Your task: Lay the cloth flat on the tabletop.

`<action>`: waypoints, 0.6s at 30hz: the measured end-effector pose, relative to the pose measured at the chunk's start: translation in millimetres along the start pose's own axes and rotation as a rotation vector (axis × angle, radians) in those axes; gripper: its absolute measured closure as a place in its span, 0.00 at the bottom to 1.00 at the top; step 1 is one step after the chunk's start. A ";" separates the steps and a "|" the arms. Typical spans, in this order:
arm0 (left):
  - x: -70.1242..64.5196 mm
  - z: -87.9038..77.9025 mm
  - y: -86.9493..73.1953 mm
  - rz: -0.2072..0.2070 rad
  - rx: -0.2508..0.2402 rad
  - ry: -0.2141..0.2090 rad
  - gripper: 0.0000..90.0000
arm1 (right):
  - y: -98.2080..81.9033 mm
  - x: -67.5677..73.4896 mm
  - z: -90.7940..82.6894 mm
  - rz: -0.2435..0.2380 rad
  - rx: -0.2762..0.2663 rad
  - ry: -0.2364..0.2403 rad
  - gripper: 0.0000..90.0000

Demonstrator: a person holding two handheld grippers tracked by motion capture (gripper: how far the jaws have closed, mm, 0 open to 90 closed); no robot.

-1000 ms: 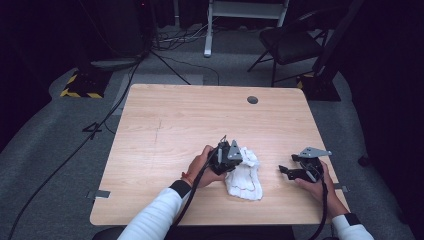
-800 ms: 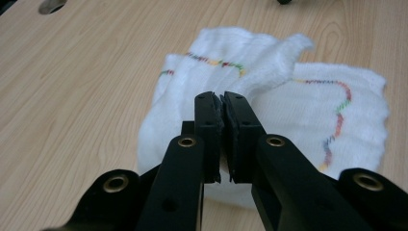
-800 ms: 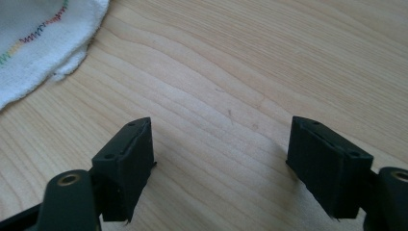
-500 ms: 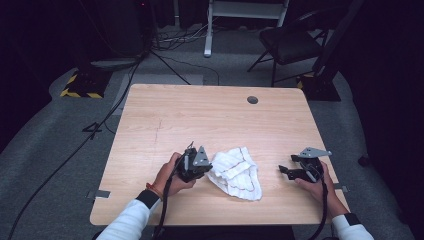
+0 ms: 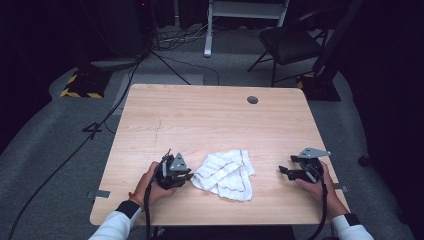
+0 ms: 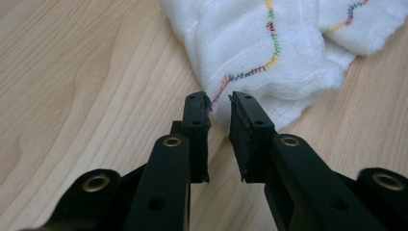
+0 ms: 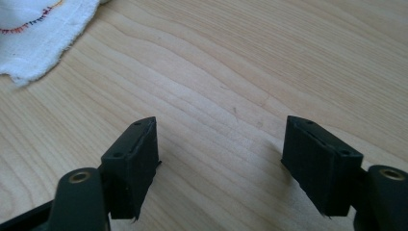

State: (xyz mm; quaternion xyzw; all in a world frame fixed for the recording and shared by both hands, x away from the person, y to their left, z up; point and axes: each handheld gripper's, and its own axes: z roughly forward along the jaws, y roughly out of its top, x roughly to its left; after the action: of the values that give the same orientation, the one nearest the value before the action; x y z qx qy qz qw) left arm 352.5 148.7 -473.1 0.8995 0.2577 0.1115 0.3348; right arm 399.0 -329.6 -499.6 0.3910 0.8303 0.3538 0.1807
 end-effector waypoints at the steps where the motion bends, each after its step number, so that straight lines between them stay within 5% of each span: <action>1: 0.9 -2.6 -2.1 -0.011 -0.016 -0.006 0.79 | 0.3 0.4 -0.3 -0.003 0.003 0.003 0.34; 5: -3.1 -8.2 2.0 -0.045 -0.055 -0.002 0.54 | 5.2 8.5 -0.3 -0.035 0.014 0.037 0.37; 9: -20.5 -3.2 18.5 -0.017 -0.090 -0.025 0.35 | 16.1 21.8 0.0 -0.071 -0.006 0.075 0.41; 13: -39.4 14.0 38.5 0.036 -0.073 -0.043 0.29 | 30.4 41.7 7.6 -0.134 -0.014 0.138 0.43; 18: -45.5 36.5 54.1 0.080 -0.022 -0.034 0.34 | 47.1 64.9 22.0 -0.199 -0.009 0.190 0.45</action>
State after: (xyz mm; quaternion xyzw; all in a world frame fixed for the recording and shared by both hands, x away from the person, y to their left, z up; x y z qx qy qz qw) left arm 348.9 69.5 -466.1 0.9071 0.2143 0.1122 0.3444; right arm 395.4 -248.4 -481.9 0.2706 0.8766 0.3735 0.1372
